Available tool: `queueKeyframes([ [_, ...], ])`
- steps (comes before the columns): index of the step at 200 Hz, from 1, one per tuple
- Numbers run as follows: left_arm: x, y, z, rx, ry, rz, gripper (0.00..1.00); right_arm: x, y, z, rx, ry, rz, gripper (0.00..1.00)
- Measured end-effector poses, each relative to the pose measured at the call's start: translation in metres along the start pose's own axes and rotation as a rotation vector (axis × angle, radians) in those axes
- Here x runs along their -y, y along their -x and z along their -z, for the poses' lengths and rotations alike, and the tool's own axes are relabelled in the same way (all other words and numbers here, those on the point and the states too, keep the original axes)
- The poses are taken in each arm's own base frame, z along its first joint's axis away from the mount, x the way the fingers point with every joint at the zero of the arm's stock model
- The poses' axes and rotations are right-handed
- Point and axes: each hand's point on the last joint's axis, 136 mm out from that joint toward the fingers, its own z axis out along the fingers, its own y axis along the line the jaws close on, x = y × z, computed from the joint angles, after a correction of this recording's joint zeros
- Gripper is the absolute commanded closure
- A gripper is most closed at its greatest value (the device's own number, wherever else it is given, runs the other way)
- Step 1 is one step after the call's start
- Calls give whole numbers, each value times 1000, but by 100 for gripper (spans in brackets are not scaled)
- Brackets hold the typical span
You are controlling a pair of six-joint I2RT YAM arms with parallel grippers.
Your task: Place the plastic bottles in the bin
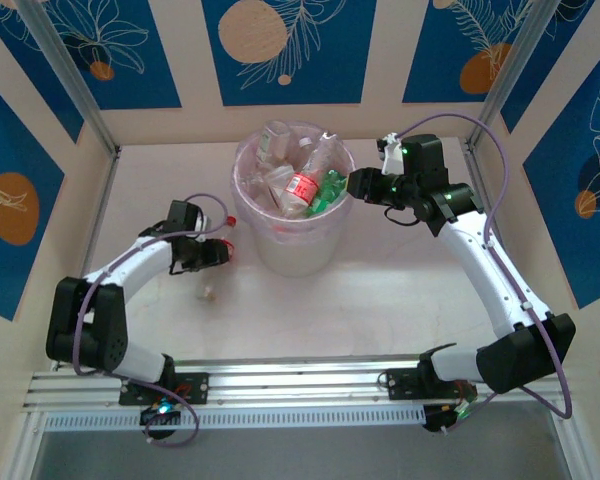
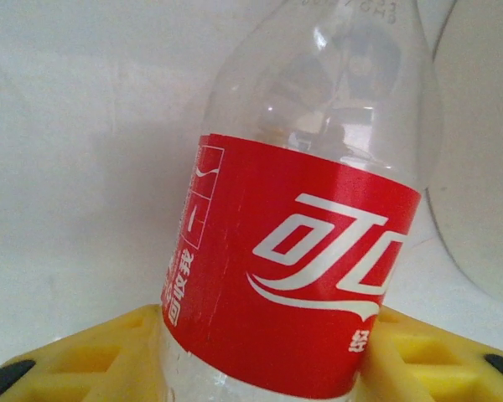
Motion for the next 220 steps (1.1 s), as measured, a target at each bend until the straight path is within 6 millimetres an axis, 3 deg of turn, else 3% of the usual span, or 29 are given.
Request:
queueKeyframes([
  [35, 9, 24, 37, 88, 17, -50, 53, 0, 0, 0, 0, 0, 0, 63],
  [62, 16, 51, 81, 179, 60, -112, 53, 0, 0, 0, 0, 0, 0, 63],
  [118, 53, 101, 201, 422, 53, -232, 53, -1, -1, 0, -1, -3, 3, 63],
  [170, 97, 110, 308, 692, -113, -274, 57, -1, -1, -1, 2, -13, 5, 63],
  [198, 125, 121, 341, 775, -239, -280, 57, -3, -2, -2, 3, -15, 10, 63],
  [220, 158, 131, 342, 779, -343, -307, 58, -3, -2, -2, 3, -19, 12, 63],
])
